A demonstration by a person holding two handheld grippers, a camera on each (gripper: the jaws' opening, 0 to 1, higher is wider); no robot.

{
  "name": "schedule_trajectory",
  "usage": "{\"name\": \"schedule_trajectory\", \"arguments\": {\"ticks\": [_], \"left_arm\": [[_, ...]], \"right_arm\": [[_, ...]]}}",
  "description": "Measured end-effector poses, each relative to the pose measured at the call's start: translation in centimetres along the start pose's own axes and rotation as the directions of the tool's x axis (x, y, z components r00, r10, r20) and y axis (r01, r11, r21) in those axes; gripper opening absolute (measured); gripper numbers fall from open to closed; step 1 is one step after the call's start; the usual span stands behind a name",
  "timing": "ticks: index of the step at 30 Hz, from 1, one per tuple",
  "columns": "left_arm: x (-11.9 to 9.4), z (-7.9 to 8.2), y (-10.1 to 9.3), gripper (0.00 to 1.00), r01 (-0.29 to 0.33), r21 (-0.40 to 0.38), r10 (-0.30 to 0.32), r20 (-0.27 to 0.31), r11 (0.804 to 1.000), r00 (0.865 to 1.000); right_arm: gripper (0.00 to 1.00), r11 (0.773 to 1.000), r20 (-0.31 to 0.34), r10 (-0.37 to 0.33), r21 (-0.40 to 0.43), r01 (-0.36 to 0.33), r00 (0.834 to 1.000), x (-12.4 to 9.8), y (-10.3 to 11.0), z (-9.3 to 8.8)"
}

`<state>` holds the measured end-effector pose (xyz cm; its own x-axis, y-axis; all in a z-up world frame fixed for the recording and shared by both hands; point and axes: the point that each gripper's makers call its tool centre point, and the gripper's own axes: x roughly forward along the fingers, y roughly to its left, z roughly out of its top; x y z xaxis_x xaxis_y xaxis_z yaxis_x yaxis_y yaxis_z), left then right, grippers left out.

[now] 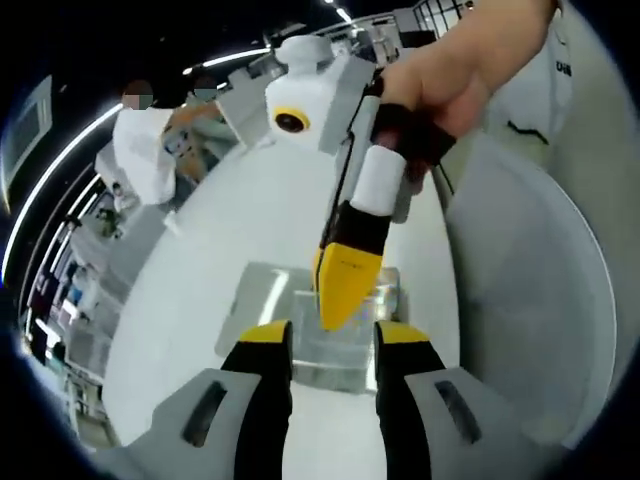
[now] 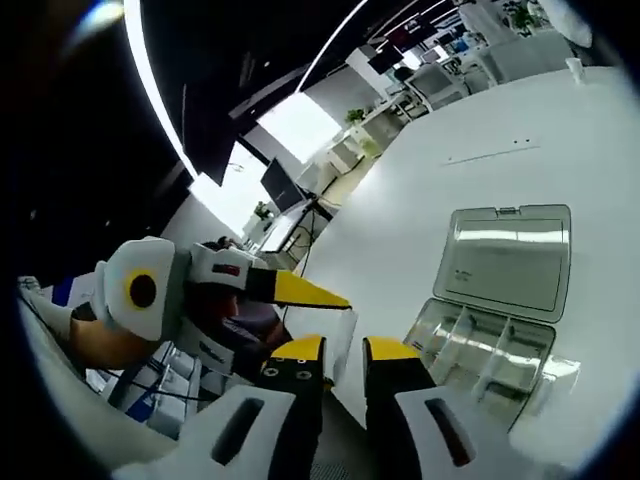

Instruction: Insert the divider into the dual guide fixture by aligning both edges with the guide slots and pushing it downward to the bottom, including one-sided entry, uneven engagement, binding, and posture correction.

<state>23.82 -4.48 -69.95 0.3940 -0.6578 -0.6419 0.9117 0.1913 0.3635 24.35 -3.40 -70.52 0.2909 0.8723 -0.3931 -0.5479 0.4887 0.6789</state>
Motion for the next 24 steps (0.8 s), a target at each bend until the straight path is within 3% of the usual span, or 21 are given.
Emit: {"name": "schedule_trajectory", "arguments": {"ticks": [12, 24], "left_arm": [[0.13, 0.41, 0.27, 0.29, -0.024, 0.035, 0.024, -0.003, 0.999, 1.000], [0.26, 0.51, -0.02, 0.29, -0.026, 0.055, 0.026, -0.010, 0.998, 1.000]], "right_arm": [[0.00, 0.998, -0.025, -0.006, 0.065, 0.008, 1.000, -0.23, -0.10, -0.68], [0.00, 0.994, -0.028, -0.001, 0.105, 0.004, 1.000, -0.12, -0.10, -0.95]]}}
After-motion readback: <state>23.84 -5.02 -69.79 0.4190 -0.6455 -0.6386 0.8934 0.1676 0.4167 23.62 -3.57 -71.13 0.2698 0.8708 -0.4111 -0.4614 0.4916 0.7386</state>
